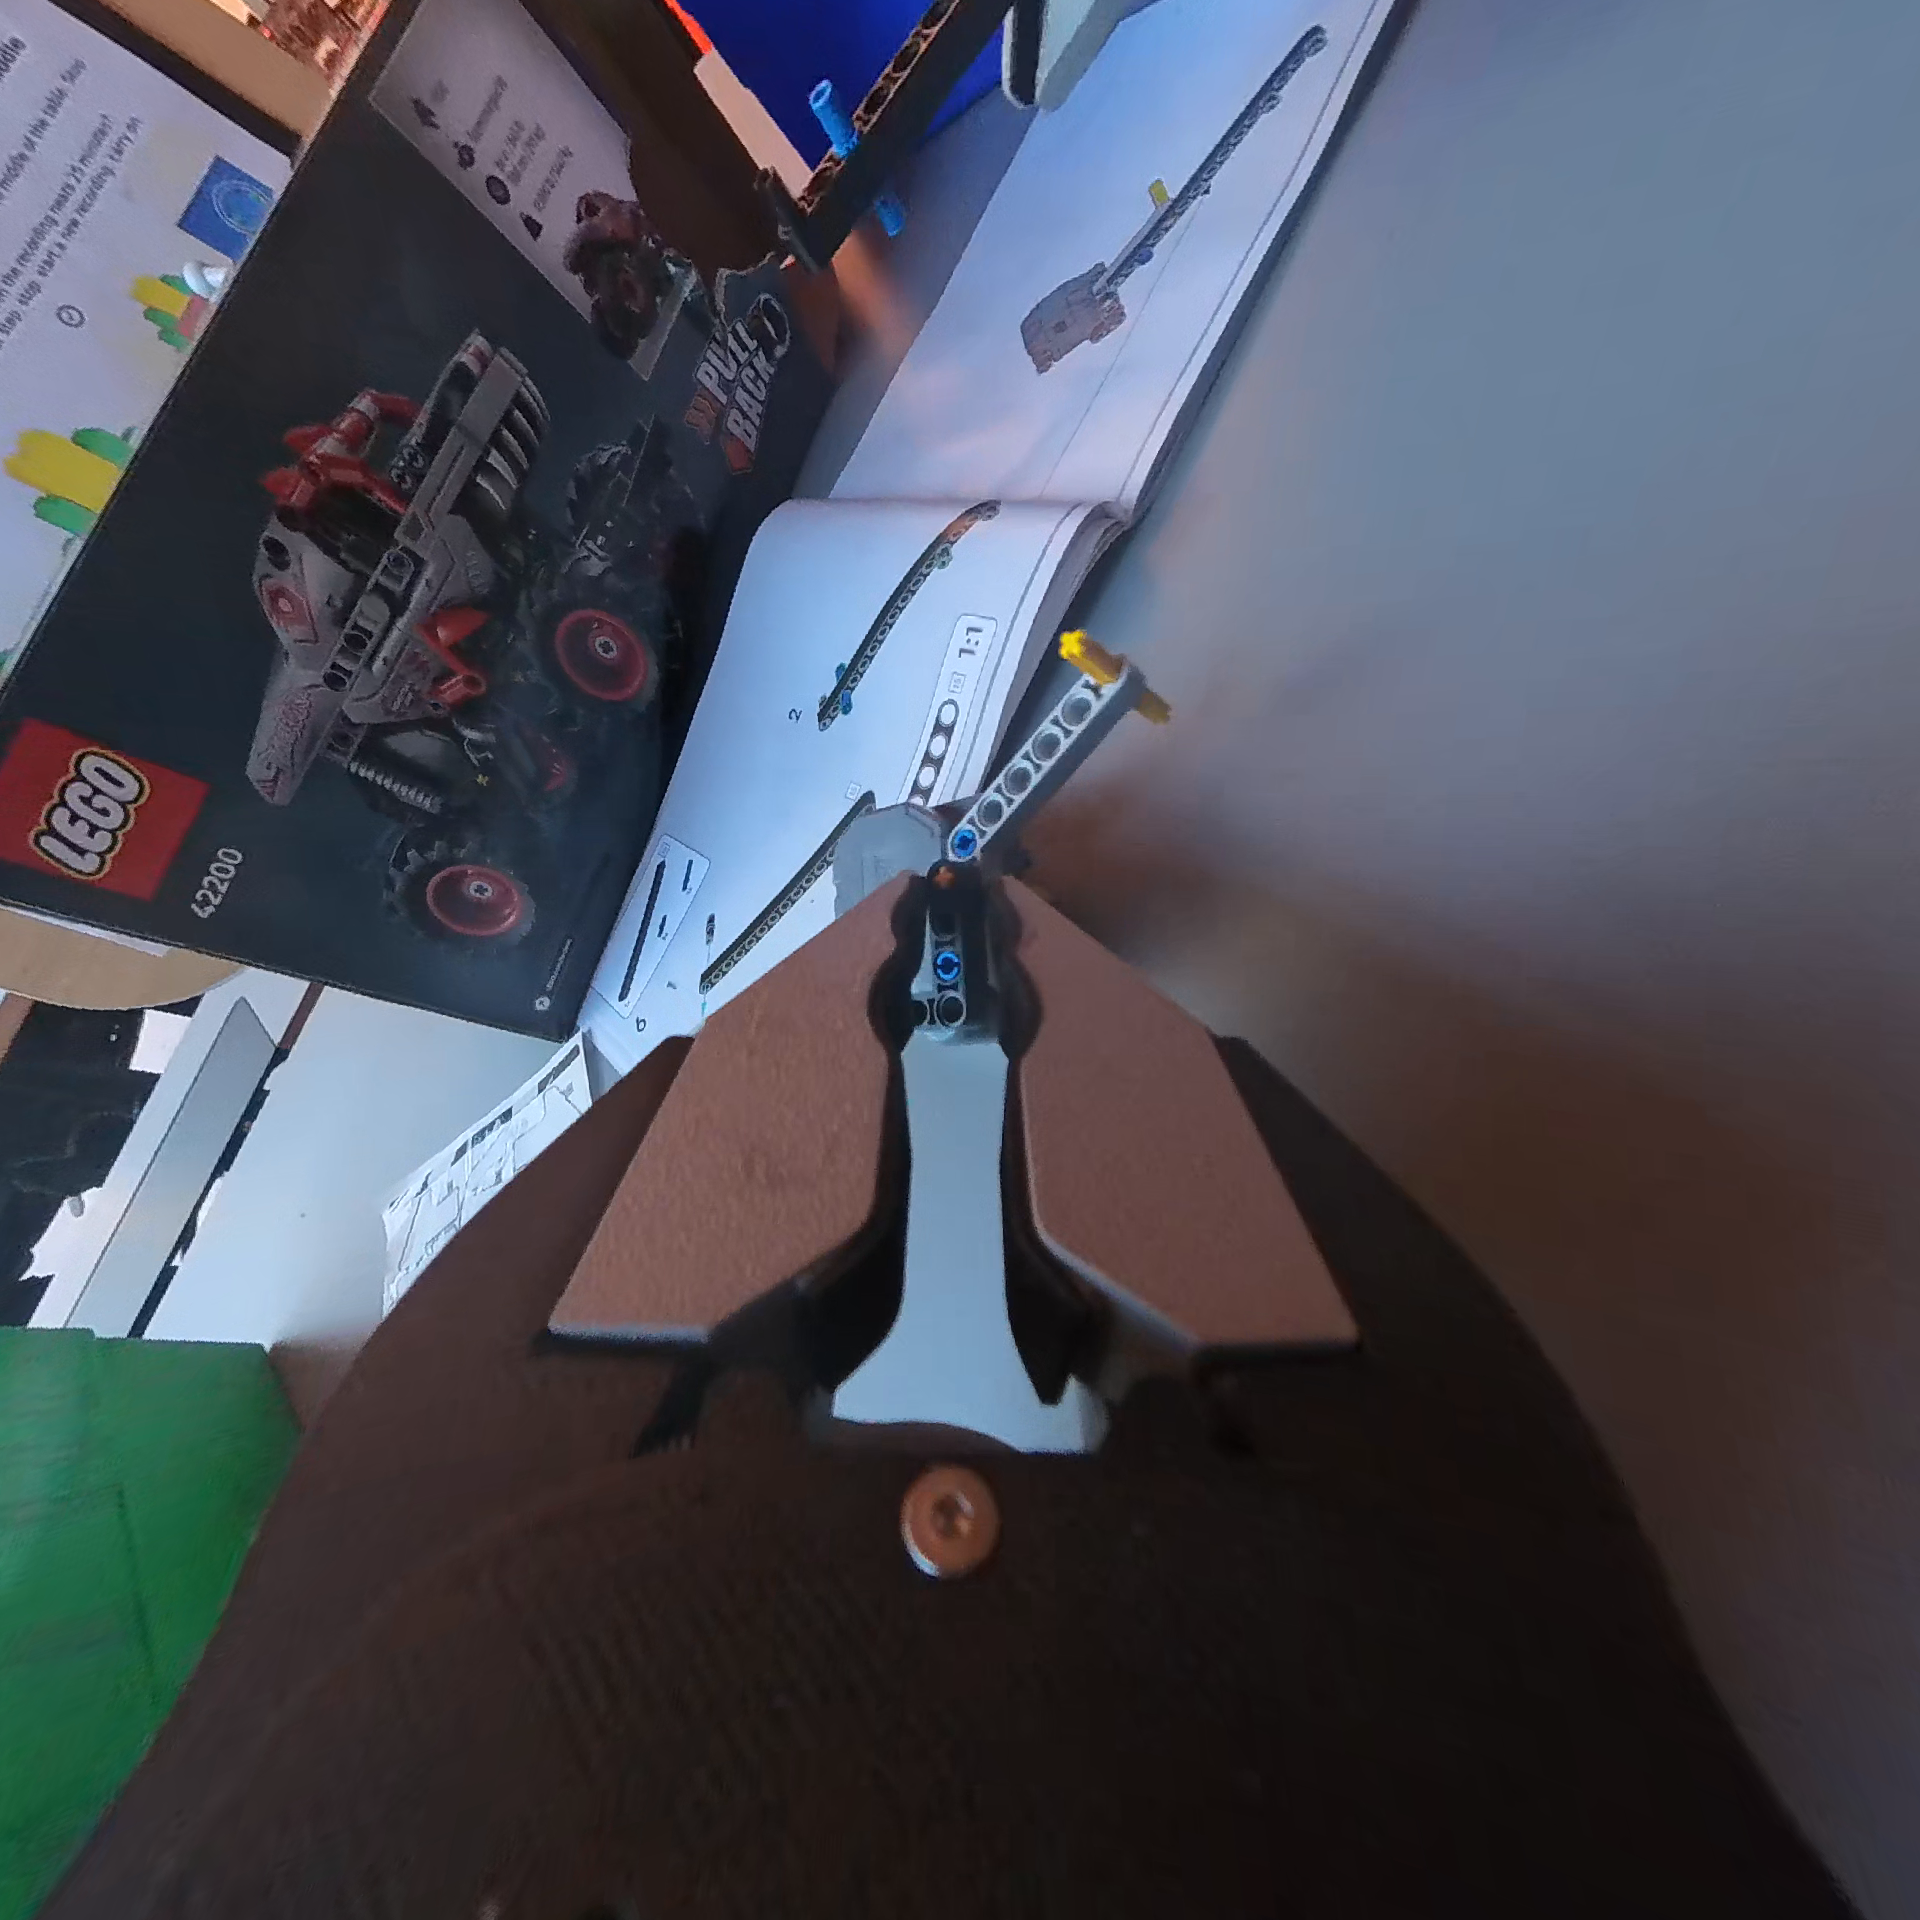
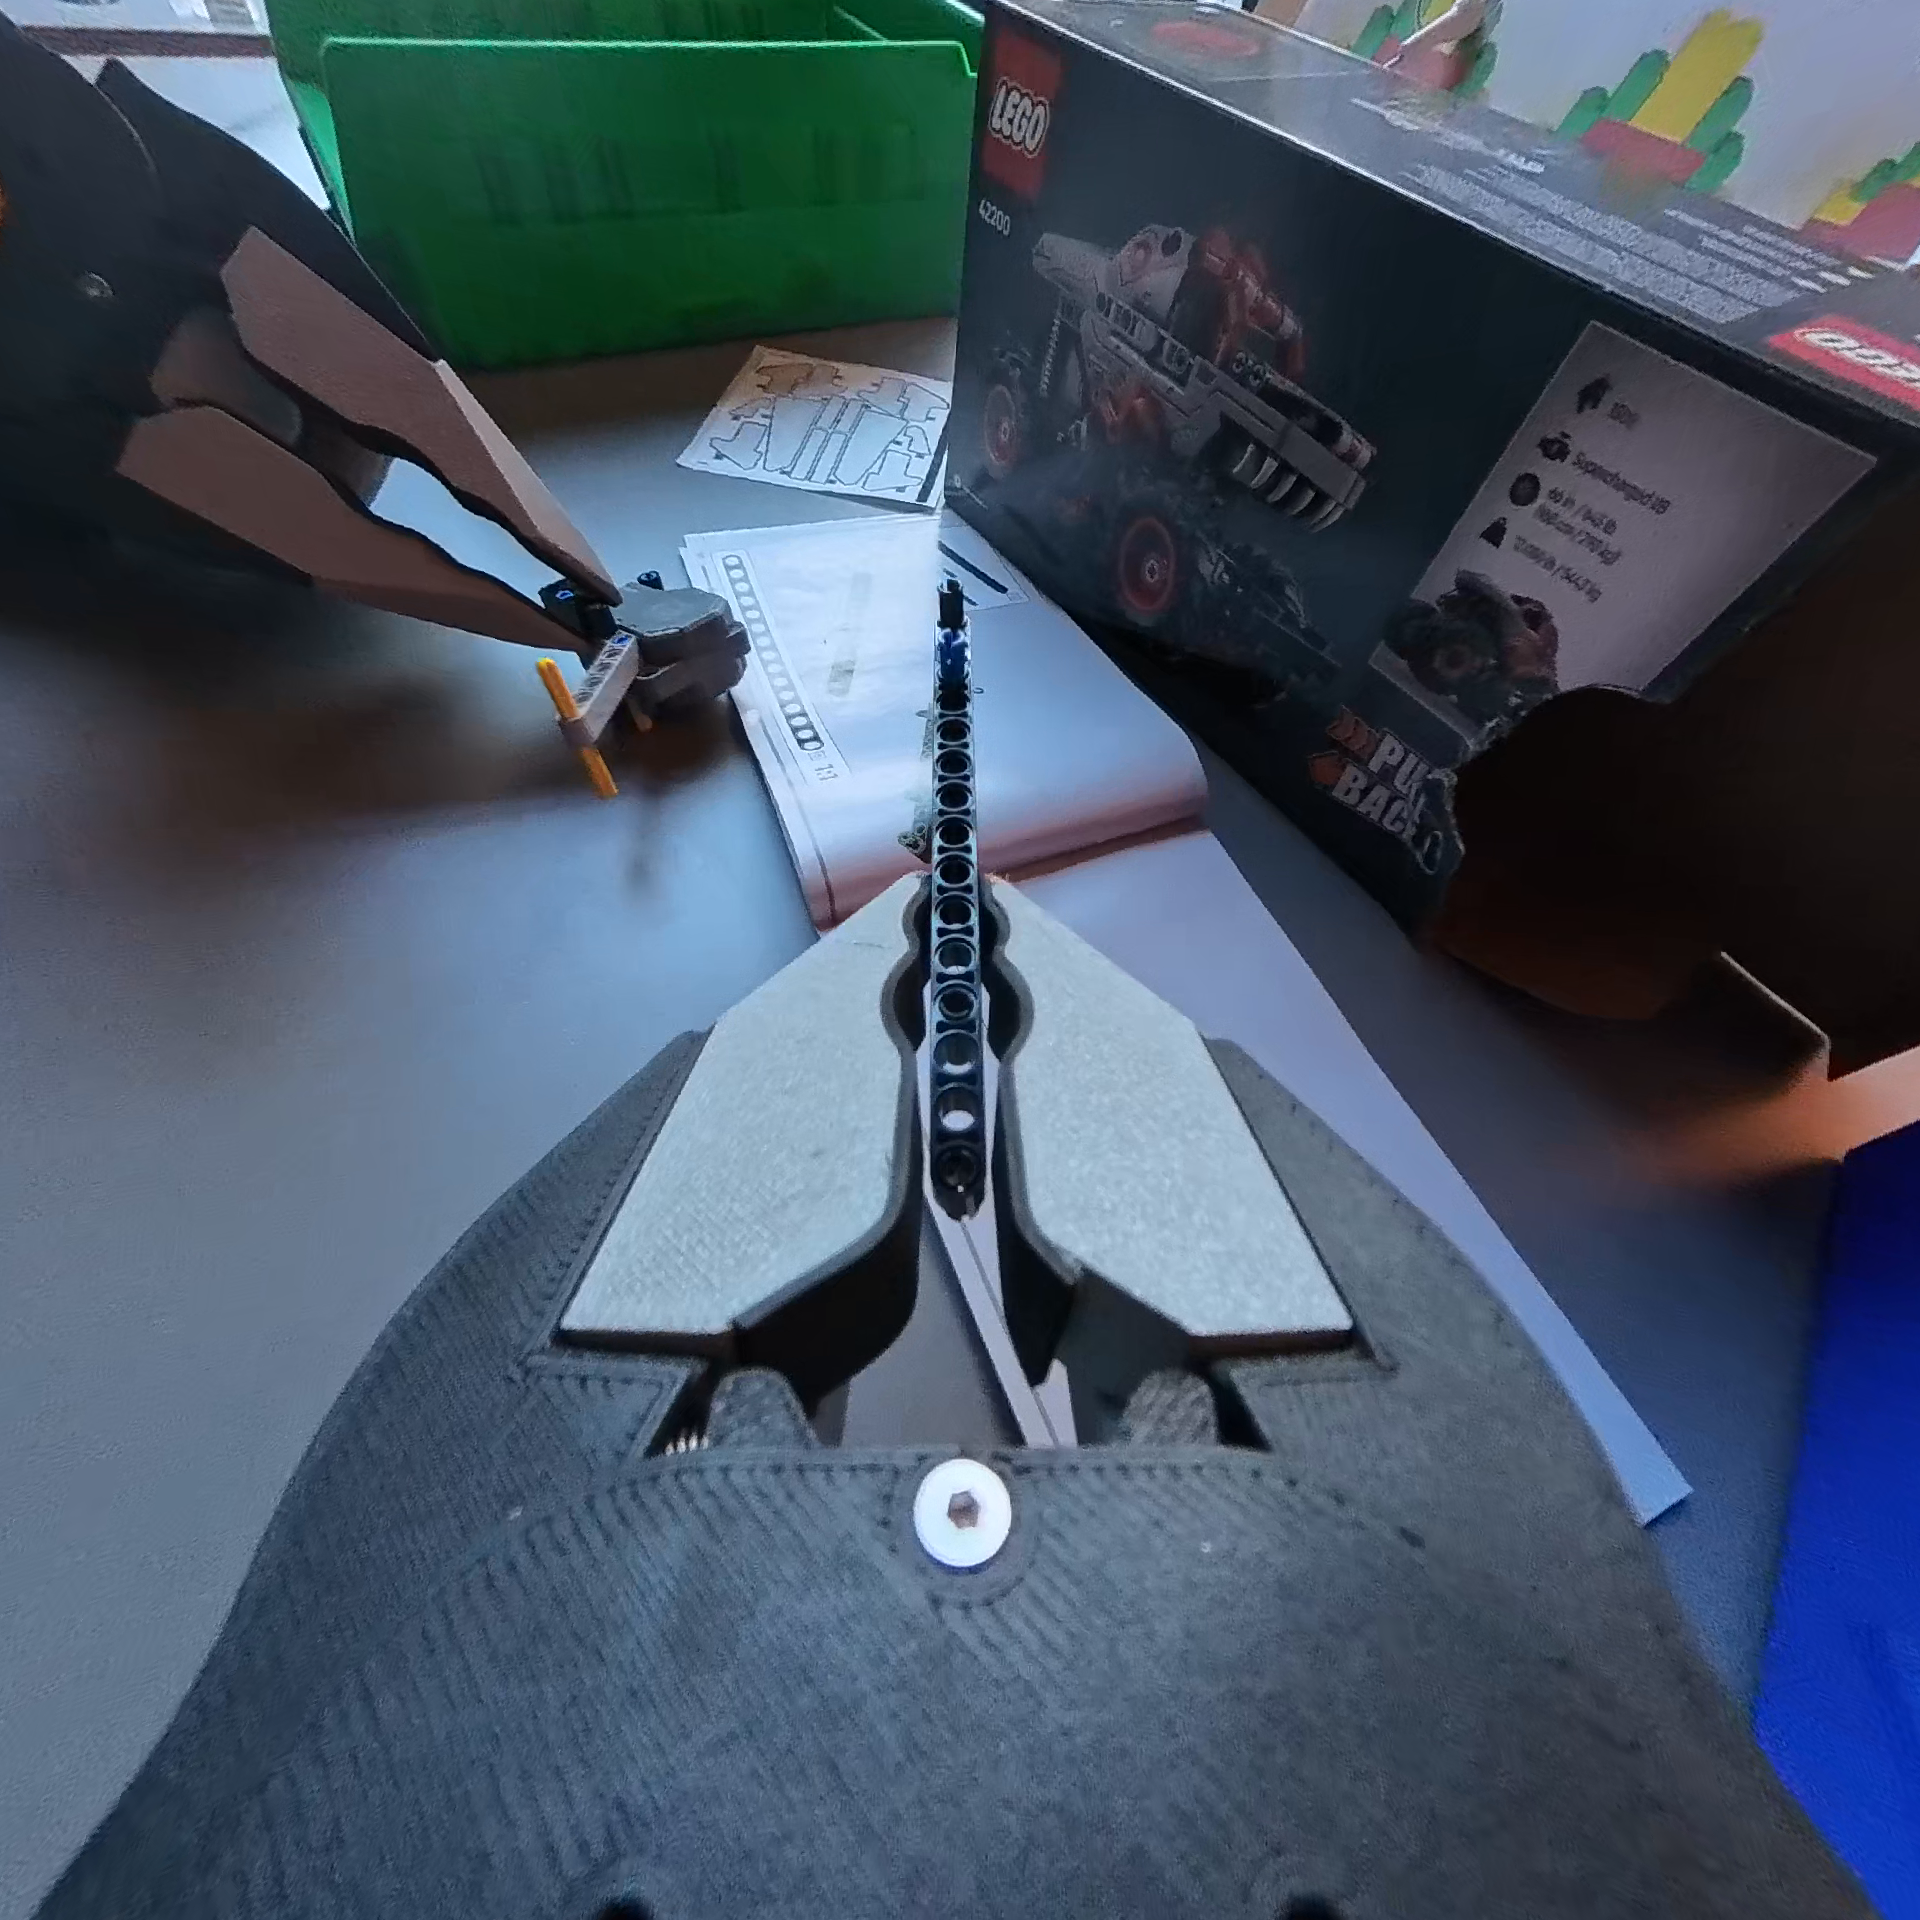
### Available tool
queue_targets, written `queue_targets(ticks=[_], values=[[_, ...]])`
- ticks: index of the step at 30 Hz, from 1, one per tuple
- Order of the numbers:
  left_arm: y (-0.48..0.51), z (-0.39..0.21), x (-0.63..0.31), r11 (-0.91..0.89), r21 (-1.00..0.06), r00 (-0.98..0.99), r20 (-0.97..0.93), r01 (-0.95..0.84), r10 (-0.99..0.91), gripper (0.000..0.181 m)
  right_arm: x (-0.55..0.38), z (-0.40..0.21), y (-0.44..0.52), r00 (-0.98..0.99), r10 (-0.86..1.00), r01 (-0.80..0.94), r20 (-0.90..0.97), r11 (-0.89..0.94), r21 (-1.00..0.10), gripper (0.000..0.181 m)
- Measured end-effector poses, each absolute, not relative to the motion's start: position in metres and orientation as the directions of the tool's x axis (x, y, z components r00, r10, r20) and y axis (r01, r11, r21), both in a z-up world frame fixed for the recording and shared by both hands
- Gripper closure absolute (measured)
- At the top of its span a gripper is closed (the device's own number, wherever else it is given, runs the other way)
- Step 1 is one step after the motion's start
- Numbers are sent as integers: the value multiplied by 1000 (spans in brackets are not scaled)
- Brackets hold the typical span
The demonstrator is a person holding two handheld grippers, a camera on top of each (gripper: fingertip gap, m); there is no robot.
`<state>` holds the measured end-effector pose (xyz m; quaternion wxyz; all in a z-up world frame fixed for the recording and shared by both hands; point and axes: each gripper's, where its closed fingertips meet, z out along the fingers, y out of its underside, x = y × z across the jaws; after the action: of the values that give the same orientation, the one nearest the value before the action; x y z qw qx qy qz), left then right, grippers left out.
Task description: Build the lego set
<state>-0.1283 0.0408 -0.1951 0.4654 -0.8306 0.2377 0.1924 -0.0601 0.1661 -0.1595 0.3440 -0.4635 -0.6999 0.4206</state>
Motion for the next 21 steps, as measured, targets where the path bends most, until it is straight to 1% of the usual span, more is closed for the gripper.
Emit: queue_targets(ticks=[9, 16, 21], values=[[43, -195, -127, -458, -691, 823, -528, -559, -208, 173, -63, -161, 139, -400, 913, 347, 87, 239, -907, 177], [44, -195, -125, -461, -710, 841, -503, -533, -199, 173, -65, -173, 114, -462, 882, 361, 93, 283, -889, 177], [47, -195, -128, -477, -707, 843, -513, -522, -162, 172, -68, -176, 105, -469, 879, 366, 81, 277, -888, 177]])
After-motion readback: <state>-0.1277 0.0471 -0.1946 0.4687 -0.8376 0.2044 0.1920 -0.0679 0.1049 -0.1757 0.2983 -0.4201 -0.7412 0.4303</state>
